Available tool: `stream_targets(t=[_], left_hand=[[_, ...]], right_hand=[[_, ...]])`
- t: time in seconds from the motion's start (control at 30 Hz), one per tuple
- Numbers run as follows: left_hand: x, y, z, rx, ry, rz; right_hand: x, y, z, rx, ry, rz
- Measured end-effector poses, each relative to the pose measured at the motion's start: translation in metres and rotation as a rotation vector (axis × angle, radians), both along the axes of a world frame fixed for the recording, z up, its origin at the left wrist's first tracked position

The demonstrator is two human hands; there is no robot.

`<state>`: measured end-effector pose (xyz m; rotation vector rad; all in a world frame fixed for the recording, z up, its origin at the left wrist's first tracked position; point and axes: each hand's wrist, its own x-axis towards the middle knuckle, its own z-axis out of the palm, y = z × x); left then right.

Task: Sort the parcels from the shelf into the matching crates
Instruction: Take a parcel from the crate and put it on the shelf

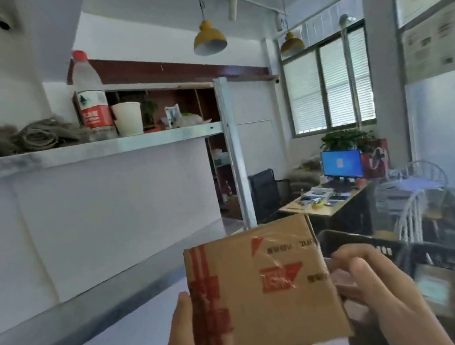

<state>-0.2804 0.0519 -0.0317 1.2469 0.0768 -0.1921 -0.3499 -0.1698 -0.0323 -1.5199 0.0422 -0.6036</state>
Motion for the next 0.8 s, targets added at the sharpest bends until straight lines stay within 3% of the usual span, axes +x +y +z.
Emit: stream_targets(t=[0.1,0.43,0.63,0.8], left_hand=[[-0.015,-0.057,0.001,0.157,0.032,-0.067],[0.011,-0.159,-0.035,0.133,-0.108,-0.209],[0.063,-0.180,-0.068,0.102,-0.196,-0.362],[0.155,-0.198,-0.091,0.301,-0.174,-0.536]], right_hand=[[-0.020,-0.057,-0.029,-0.095,-0.155,-0.039],[-0.019,-0.173,-0.052,-0.131,-0.056,-0.134],[0.017,-0.194,-0.075,-0.117,0.029,-0.230],[0.070,-0.193,-0.091,-0.067,0.056,-0.269]])
